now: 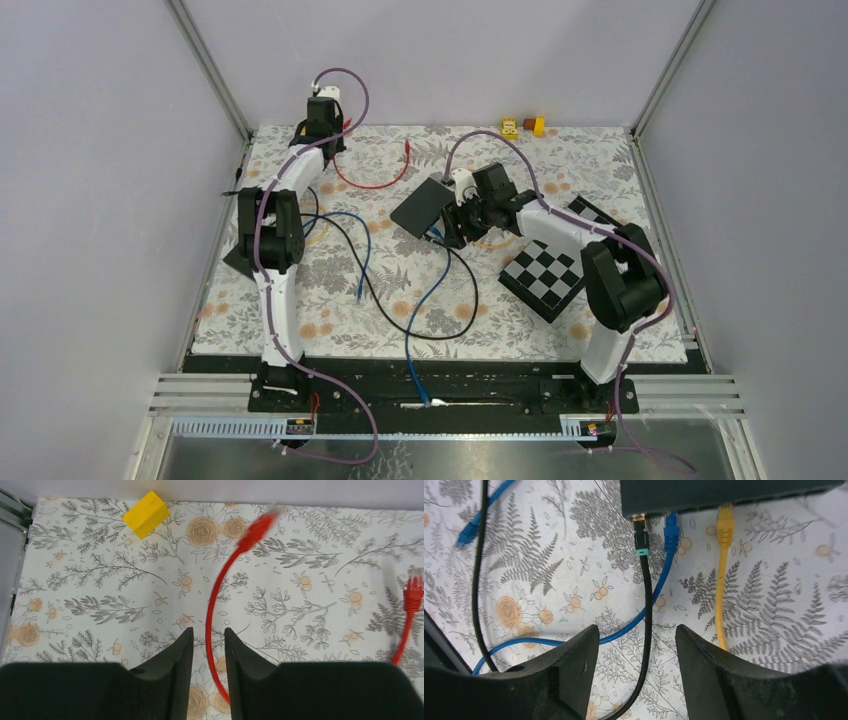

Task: Pull the plug from the switch port
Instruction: Place the connector at the corner of the board.

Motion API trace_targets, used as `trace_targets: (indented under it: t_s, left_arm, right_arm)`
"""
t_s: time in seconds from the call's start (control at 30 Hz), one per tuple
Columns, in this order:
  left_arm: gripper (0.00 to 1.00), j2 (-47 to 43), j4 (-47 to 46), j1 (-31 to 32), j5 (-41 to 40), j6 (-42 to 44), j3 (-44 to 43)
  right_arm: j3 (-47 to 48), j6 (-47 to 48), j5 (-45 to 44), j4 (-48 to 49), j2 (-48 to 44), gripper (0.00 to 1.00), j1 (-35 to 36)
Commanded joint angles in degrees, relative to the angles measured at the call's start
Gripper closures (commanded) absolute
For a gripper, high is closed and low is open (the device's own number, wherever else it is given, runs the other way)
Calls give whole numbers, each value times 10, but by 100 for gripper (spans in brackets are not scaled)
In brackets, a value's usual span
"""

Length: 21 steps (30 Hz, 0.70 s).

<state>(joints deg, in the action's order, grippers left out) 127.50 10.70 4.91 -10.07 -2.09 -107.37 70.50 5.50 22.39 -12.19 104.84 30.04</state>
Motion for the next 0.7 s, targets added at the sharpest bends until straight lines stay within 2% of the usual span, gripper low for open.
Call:
trace_targets:
  t_s: [0.0,0.07,0.17,0.27,0.33,0.5,0.67]
  left_arm:
    - [57,32,-13,-2,-30,16,-60]
    - [39,29,-13,-3,-31,16,-54]
    - [19,-4,-20,-4,-19,16,-21]
    - [6,-60,-35,-2,24,16,40]
    - [2,-109,-41,0,66,16,90]
    - [1,-229,-84,16,224,31,252]
    - [1,-289,-105,54,319,38,358]
  right_arm:
    - [-5,31,19,-6,-62,35,-8]
    - [-9,38,18,-12,-76,36,-13]
    - [-17,53,20,-21,-95,36,-21]
    - [-28,63,22,-23,-112,36,-30]
    - [-34,62,28,-23,-117,36,-38]
    - [-31,30,70,-17,-100,36,-61]
    - [0,3,99,-17,-57,36,-76]
